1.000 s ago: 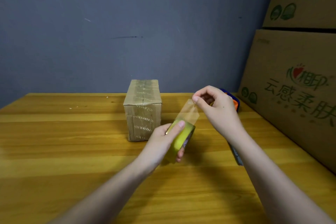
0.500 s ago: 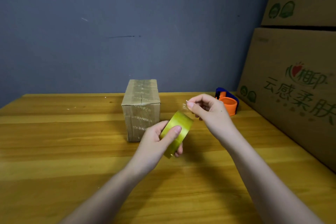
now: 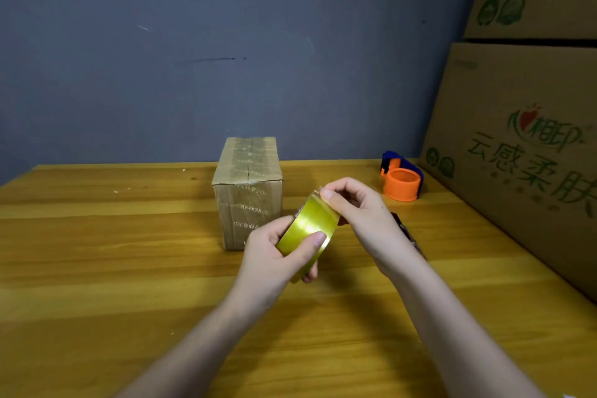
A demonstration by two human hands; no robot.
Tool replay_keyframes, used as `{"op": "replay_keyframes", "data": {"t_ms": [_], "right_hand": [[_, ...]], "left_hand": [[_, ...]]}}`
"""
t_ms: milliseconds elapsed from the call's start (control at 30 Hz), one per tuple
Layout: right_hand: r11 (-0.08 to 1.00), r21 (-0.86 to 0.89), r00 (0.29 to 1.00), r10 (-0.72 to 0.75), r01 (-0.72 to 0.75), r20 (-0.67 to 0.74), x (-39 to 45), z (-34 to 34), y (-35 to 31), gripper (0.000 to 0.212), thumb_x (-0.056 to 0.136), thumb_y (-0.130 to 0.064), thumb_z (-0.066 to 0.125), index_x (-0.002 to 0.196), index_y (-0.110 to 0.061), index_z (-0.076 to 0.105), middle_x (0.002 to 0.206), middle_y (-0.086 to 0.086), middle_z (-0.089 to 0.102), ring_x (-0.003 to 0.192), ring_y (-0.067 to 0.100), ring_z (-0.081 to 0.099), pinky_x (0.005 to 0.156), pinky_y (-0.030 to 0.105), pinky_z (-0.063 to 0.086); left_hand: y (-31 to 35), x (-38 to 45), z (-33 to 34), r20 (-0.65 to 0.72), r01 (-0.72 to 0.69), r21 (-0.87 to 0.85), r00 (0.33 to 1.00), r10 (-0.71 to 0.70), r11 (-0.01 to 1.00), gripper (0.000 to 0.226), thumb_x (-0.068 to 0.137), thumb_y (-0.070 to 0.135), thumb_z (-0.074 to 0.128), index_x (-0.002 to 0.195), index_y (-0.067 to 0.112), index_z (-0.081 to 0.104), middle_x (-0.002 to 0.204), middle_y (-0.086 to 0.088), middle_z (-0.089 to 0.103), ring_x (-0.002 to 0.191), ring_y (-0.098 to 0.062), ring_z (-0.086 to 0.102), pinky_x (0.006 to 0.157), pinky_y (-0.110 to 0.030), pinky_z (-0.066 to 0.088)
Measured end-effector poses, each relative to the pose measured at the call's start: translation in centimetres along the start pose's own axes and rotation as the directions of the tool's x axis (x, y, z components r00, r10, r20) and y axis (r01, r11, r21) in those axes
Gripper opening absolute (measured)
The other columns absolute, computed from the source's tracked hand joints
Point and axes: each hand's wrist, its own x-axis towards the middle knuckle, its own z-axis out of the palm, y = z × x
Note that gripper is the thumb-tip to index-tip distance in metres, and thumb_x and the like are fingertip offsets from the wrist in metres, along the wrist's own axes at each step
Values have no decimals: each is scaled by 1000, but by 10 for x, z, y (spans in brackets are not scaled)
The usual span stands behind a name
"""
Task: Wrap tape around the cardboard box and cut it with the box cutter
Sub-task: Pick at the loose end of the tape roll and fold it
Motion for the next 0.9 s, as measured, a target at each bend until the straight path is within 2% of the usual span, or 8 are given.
{"op": "replay_keyframes", "data": {"t_ms": [167,267,333,433,567,667,767,900], "right_hand": [[980,116,983,173,-164,-68,5,6,12,18,91,-14,55,75,-20,62,75,-4,60,71,11,53,62,25,42],[969,95,969,235,-227,-79,10,5,25,15,88,-13,61,75,-19,63,76,0,62,70,14,55,65,26,43],[990,-34,964,127,-139,-234,10,1,34,20,88,-5,58,76,-20,61,75,0,62,67,12,55,63,27,46],[968,-248,907,-138,38,-398,2,-3,32,15,93,-15,51,91,-24,63,91,-2,66,87,13,62,81,33,51],[862,-468,953,-279,195,-117,-14,10,8,42,94,-44,36,121,-22,59,118,-7,60,113,8,53,97,26,41],[804,-568,980,-197,174,22,-17,19,4,65,85,-63,24,132,-26,49,131,-9,52,123,7,44,104,27,34],[841,-535,987,-141,81,-72,-16,17,-3,53,90,-61,32,124,-28,57,127,-10,58,120,10,51,99,29,39],[853,-522,993,-51,-13,-107,-16,13,-7,57,87,-63,25,111,-30,64,114,-8,68,109,16,60,93,37,46]], "left_hand": [[0,-1,2,67,-18,99,998,11,995,11,80,12,69,72,10,62,49,0,60,42,-12,57,44,-22,47],[-4,1,6,45,8,77,999,-12,997,10,82,16,66,76,9,61,50,-1,60,44,-14,56,46,-21,47],[-6,4,6,67,41,97,997,-48,994,9,80,21,67,84,16,61,57,1,63,51,-13,59,53,-23,49],[-12,8,4,188,62,167,978,-93,984,38,76,20,71,108,28,52,84,9,67,78,-9,63,79,-26,52],[-16,15,10,142,19,385,987,-80,923,80,74,27,68,141,18,25,141,1,44,129,-4,40,108,-15,30],[-8,18,18,163,-62,539,986,-32,840,88,78,13,68,145,7,12,146,-8,35,135,-12,35,102,-10,26],[0,14,25,199,-125,754,979,-42,644,99,77,28,67,147,8,0,146,-9,37,124,-28,51,95,-33,46],[9,10,29,213,-193,842,977,19,505,94,76,39,64,145,12,6,135,-7,52,113,-26,58,84,-33,48]]}}
